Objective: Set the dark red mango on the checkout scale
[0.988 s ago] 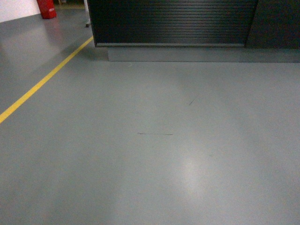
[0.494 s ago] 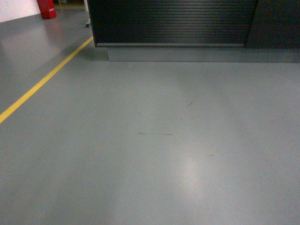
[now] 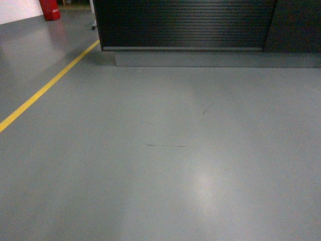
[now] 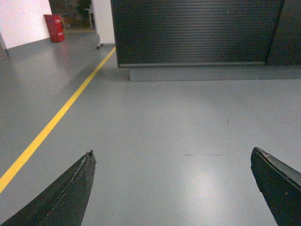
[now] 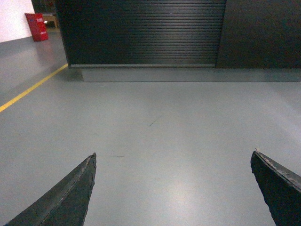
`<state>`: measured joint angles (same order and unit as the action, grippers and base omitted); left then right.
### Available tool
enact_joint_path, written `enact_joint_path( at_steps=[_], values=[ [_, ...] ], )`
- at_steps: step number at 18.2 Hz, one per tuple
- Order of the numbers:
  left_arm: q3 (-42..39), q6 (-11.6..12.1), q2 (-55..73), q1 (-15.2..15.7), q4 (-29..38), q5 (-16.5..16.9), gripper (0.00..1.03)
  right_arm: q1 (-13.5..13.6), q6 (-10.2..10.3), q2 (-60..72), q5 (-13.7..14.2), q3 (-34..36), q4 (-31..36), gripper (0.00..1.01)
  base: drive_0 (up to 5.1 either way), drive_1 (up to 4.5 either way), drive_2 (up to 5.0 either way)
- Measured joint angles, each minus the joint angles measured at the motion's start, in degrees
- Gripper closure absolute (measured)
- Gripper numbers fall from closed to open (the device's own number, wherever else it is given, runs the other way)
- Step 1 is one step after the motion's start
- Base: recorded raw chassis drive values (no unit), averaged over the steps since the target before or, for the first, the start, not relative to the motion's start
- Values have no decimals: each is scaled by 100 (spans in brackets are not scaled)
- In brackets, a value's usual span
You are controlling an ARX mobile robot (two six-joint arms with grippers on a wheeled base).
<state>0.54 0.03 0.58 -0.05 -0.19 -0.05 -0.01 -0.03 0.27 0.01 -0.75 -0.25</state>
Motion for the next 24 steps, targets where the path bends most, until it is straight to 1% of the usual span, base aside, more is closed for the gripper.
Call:
enact_joint_path(
  at_steps=[24],
  values=[
    [0, -2, 0, 0, -9, -4, 5, 0, 0, 0, -2, 0, -11, 3, 2, 420, -417]
  ],
)
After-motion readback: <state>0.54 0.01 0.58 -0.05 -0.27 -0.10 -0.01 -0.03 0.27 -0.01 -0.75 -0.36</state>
